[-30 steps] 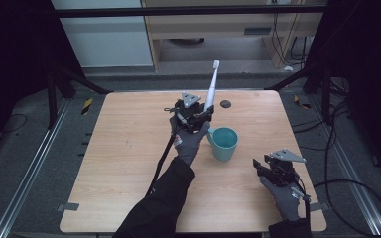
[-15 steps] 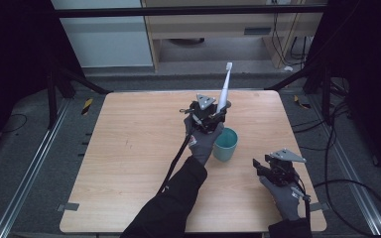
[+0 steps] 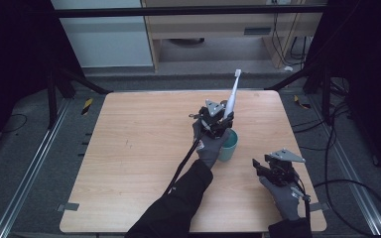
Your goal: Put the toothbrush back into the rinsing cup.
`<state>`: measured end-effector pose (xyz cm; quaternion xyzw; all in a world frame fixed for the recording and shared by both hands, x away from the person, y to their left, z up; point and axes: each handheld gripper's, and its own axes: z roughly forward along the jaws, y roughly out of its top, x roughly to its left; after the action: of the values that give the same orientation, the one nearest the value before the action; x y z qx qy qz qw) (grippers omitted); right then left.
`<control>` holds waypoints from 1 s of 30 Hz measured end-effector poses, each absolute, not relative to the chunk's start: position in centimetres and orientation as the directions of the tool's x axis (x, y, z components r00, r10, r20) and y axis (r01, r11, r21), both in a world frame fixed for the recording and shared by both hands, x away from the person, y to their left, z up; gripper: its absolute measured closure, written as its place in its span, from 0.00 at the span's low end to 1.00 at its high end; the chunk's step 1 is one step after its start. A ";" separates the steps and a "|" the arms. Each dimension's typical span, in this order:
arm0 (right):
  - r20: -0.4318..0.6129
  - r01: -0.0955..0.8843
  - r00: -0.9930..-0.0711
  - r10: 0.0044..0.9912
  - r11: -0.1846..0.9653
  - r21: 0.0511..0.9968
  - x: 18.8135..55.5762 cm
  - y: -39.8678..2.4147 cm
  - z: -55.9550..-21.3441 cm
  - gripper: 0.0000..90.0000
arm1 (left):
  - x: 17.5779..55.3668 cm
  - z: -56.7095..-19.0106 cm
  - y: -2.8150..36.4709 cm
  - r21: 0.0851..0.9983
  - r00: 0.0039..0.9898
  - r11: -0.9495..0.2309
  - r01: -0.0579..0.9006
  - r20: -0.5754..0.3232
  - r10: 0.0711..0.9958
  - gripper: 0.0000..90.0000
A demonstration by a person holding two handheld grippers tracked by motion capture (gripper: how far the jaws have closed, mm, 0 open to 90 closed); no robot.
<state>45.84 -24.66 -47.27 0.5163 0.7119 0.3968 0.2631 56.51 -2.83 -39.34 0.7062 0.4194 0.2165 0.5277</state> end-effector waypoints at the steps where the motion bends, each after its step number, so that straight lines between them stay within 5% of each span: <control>1: 0.035 0.527 -0.329 0.944 0.152 0.836 45.8 -24.6 -47.3 0.53 | 56.5 -39.6 -2.9 0.927 0.555 -0.096 0.363 -0.132 0.821 0.73; 30: 0.030 0.528 -0.333 0.942 0.160 0.834 45.9 -24.5 -47.4 0.53 | 55.3 -43.8 -3.2 0.912 0.584 -0.197 0.360 -0.056 0.810 0.73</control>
<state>45.93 -24.47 -47.37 0.5142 0.7150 0.3943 0.2624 55.28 -3.15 -43.83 0.7396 0.3953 0.2270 0.4952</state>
